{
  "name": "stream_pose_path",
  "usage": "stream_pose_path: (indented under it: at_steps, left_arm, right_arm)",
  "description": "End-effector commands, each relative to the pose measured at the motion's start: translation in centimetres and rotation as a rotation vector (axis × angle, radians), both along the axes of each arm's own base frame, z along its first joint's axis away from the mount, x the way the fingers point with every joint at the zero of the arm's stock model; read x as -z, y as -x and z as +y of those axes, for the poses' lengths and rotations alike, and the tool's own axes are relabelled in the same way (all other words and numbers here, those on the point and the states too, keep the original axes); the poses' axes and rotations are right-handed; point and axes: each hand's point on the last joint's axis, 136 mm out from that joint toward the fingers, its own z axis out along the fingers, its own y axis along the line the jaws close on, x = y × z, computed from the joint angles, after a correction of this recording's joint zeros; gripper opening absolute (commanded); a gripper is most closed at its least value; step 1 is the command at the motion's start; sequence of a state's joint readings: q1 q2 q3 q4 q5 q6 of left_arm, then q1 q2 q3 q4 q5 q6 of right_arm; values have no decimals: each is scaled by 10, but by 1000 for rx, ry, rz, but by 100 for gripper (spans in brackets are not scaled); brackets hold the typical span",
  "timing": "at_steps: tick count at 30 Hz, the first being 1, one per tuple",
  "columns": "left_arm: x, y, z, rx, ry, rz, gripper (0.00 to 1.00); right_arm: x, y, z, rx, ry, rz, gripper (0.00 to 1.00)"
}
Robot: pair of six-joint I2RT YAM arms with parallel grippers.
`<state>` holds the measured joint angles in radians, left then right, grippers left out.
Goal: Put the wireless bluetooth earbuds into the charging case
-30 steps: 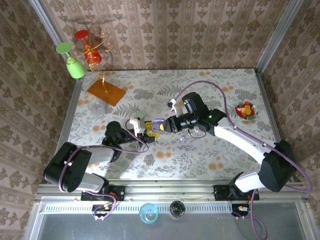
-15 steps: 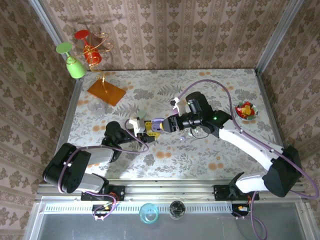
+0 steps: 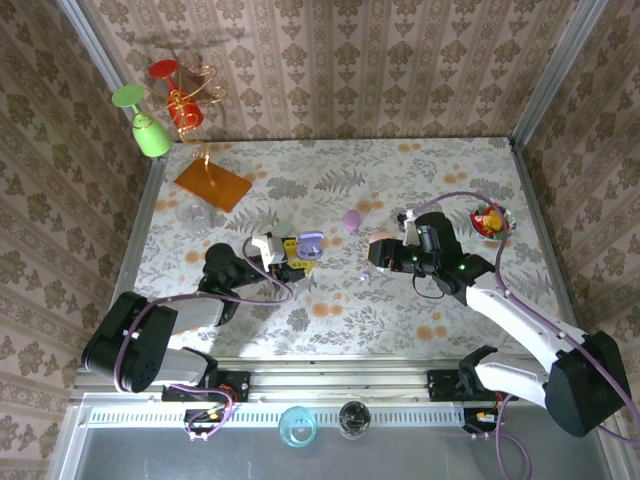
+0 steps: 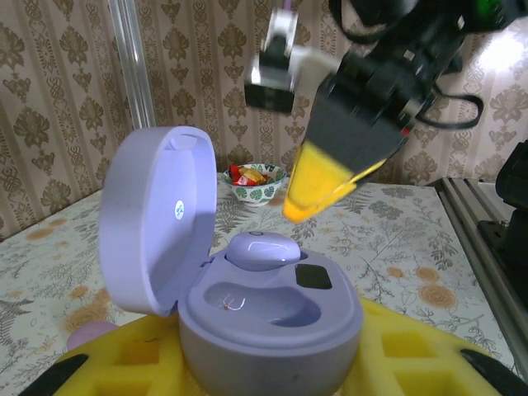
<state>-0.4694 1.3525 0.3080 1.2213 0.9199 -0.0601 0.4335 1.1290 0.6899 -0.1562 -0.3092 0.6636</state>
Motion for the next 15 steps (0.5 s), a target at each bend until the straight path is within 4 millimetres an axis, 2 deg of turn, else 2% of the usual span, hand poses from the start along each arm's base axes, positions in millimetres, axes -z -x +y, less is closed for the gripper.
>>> stream_pose_path:
  at_steps: [1,4,11,15]
  left_arm:
    - [-9,2,2,1,24,-31,29]
    - [-8,1,2,2,23,-26,29]
    - [-7,2,3,1,20,-26,29]
    - [-7,3,3,1,20,-29,28]
  right_arm:
    - [21,-9,-7,138,-39,113,51]
    - [43,-9,3,143,-68,189,51]
    - [85,-4,19,81,8,279,50]
    - [98,-4,28,64,10,305,50]
